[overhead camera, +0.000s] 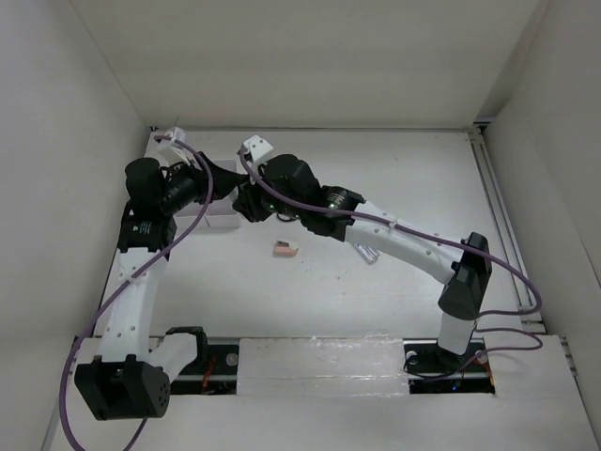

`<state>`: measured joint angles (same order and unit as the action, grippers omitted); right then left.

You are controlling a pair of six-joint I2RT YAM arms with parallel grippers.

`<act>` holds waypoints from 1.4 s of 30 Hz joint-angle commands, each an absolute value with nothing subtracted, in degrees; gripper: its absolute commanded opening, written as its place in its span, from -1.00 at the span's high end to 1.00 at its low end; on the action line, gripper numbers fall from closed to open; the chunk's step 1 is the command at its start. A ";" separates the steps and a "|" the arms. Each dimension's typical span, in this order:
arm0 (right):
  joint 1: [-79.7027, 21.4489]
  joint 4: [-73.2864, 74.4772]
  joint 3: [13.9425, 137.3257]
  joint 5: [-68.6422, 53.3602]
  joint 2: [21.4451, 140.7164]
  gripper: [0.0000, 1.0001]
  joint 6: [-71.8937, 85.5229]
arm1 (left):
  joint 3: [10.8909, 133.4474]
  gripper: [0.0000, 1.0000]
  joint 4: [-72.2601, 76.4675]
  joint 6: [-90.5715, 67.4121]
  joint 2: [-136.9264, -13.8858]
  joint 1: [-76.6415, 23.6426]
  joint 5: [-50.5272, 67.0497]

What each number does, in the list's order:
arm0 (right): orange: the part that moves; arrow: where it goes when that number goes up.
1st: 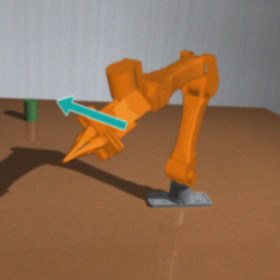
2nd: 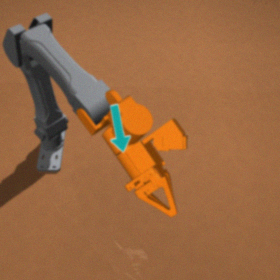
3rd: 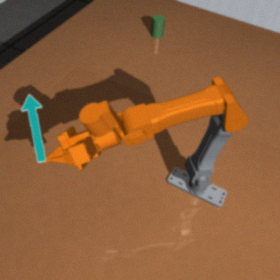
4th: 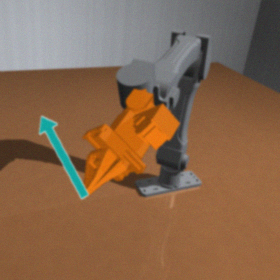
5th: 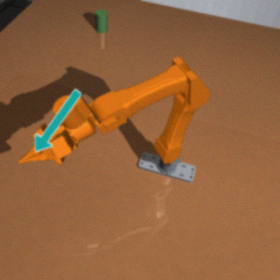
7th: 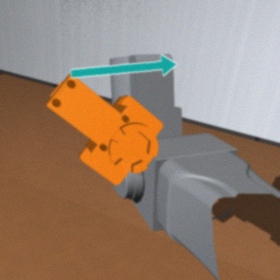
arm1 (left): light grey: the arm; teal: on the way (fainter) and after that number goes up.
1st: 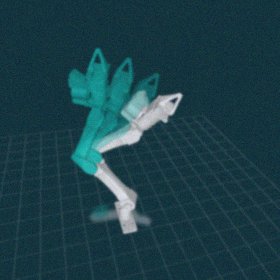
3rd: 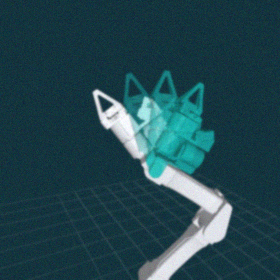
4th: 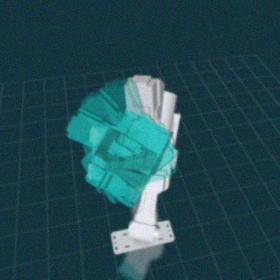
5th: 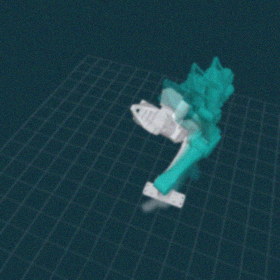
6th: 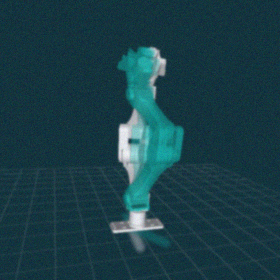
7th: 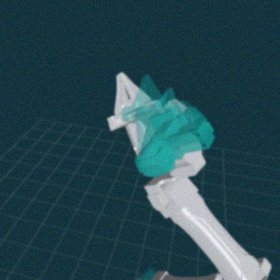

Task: Sort the stationery into containers
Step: Place the pen in the storage box.

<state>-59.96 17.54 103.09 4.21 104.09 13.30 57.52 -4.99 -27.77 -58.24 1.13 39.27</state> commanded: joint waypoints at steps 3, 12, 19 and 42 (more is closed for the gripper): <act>-60.47 13.10 105.82 6.76 104.06 1.00 14.24 | 58.54 0.46 -3.43 -27.16 -58.44 1.23 39.64; -60.47 10.55 105.65 7.12 105.12 -1.00 13.71 | 60.29 1.00 -5.01 -26.54 -60.38 1.23 34.22; -59.77 5.45 82.49 27.64 89.16 -1.00 14.94 | 63.63 1.00 -9.06 -34.71 -61.17 1.23 -2.70; -63.54 3.69 52.39 16.52 46.85 -0.96 16.35 | 75.32 1.00 -7.47 -36.65 -88.50 1.76 -40.42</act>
